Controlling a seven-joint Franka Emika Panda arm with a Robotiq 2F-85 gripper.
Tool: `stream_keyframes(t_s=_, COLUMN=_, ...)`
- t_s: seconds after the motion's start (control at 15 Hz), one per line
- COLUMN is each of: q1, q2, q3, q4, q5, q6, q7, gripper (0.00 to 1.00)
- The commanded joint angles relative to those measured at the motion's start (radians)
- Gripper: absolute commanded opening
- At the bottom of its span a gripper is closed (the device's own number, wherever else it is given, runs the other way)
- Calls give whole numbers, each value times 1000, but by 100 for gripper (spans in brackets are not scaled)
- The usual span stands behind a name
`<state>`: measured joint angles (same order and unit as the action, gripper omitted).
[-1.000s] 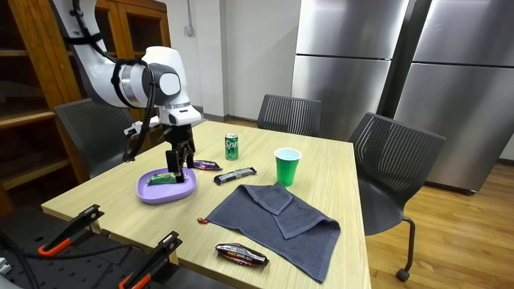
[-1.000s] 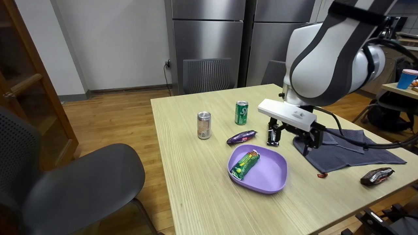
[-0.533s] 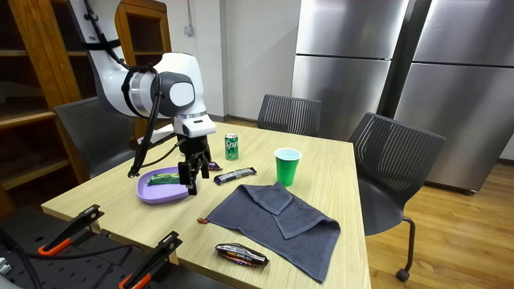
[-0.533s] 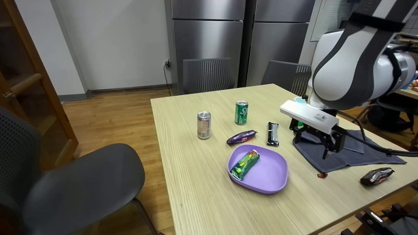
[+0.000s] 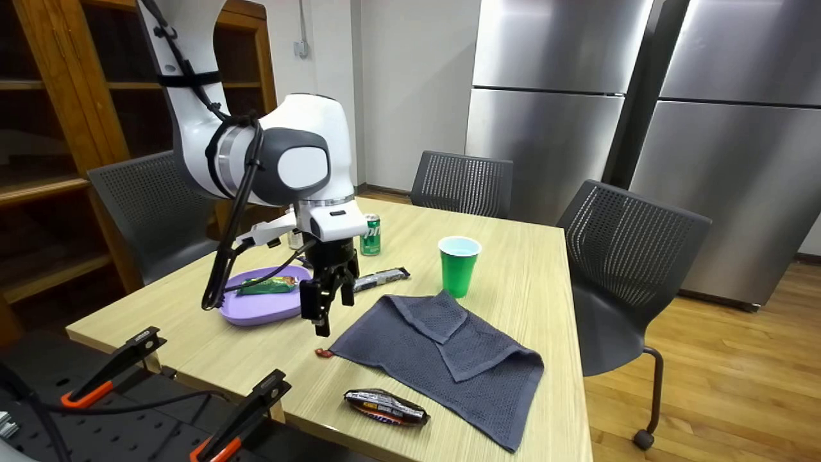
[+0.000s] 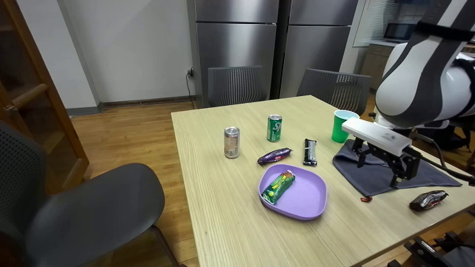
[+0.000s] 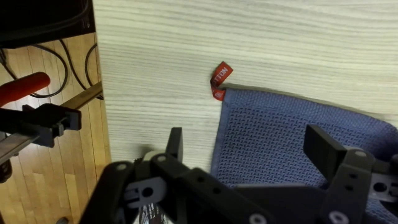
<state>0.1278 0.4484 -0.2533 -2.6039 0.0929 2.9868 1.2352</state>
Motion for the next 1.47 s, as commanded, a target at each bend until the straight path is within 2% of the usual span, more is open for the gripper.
stream_keyframes(t_s=0.0, q1=-61, q2=-16, q3=10, q4=-22, q5=40, q6=14, q7=-87, gripper=100)
stream_keyframes(t_s=0.73, q1=-105, q2=76, q3=-83, q4=10, q5=49, q6=19, q7=-238, gripper=100)
stream_keyframes(t_s=1.4, q1=-144, q2=158, q3=-108, q4=42, q5=79, q6=14, q7=-328, gripper=100)
